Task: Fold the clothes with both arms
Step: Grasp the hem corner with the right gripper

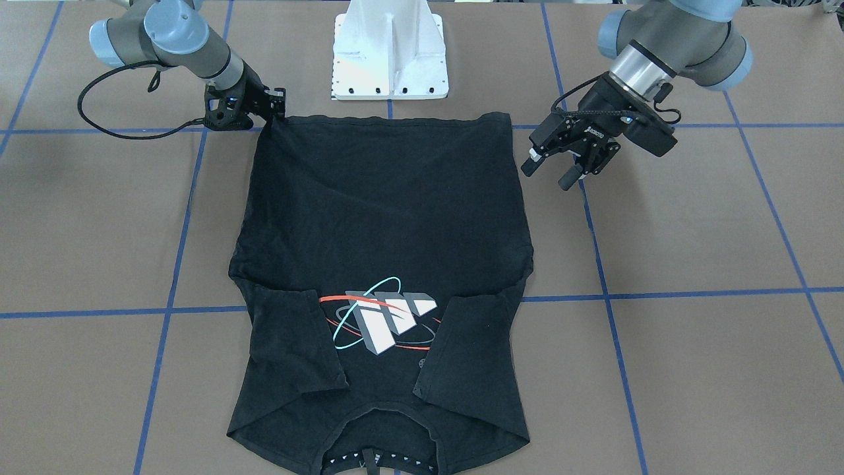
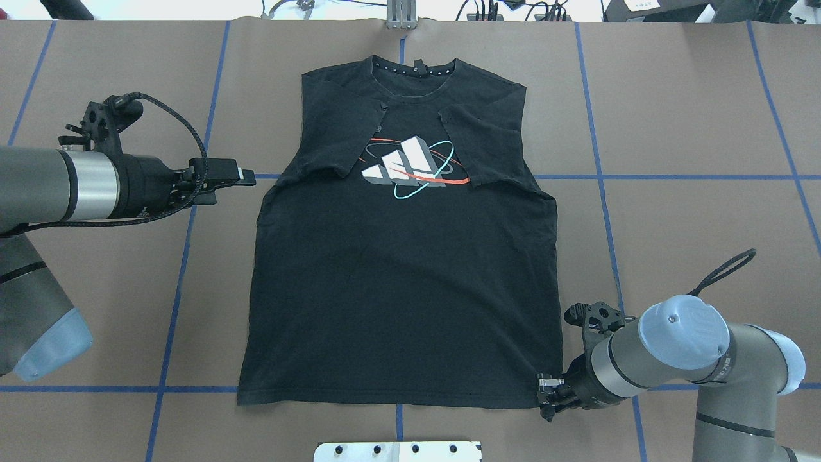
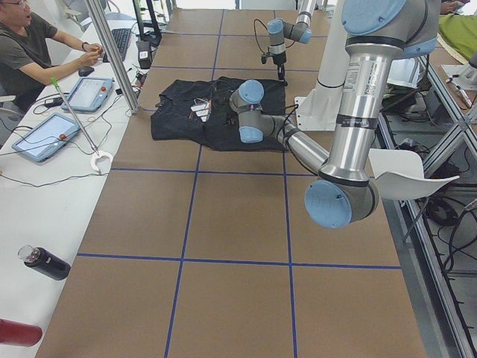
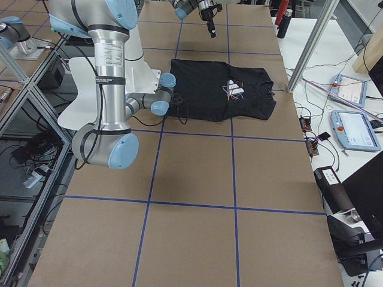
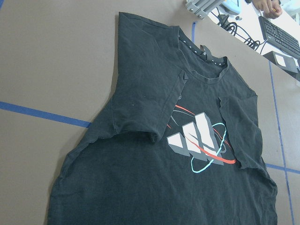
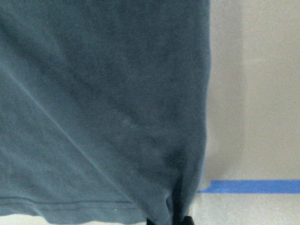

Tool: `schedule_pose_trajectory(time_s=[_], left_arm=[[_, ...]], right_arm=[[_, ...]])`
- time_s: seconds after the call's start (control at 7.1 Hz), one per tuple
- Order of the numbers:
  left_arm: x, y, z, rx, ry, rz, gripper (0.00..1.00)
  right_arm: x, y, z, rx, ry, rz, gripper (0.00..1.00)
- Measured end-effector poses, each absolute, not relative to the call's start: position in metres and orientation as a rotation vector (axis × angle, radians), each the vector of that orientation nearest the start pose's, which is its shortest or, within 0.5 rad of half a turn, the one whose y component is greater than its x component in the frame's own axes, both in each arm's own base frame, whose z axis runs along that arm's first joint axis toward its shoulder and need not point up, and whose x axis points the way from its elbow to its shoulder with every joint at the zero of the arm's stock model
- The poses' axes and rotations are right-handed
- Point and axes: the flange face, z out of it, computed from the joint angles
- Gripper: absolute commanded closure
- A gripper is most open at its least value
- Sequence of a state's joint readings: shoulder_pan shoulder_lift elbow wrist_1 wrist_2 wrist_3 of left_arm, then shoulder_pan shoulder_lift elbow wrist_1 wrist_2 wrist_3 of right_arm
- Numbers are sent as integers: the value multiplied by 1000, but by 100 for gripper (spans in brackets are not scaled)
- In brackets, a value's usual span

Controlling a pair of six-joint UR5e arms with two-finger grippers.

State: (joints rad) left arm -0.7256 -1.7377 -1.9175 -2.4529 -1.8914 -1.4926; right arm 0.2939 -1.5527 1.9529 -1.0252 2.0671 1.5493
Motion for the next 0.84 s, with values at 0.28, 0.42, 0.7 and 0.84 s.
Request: schedule_pose_trajectory(time_s=[0.28,0.42,0.7,0.84], left_arm=[[324,-423,307,297,1381,-313,1],[324,-423,307,297,1382,-313,1],[324,-423,310,293,1376,-315,1],[328,-420,312,278,1376,-318,1]], right_arm=[[-448,-230,403,-336,-979,11,100],[-446,-232,403,-336,-980,14,100],[-437,-237,395,-332,-996,23,100],[-429,-241,387,-328,-1014,26,100]])
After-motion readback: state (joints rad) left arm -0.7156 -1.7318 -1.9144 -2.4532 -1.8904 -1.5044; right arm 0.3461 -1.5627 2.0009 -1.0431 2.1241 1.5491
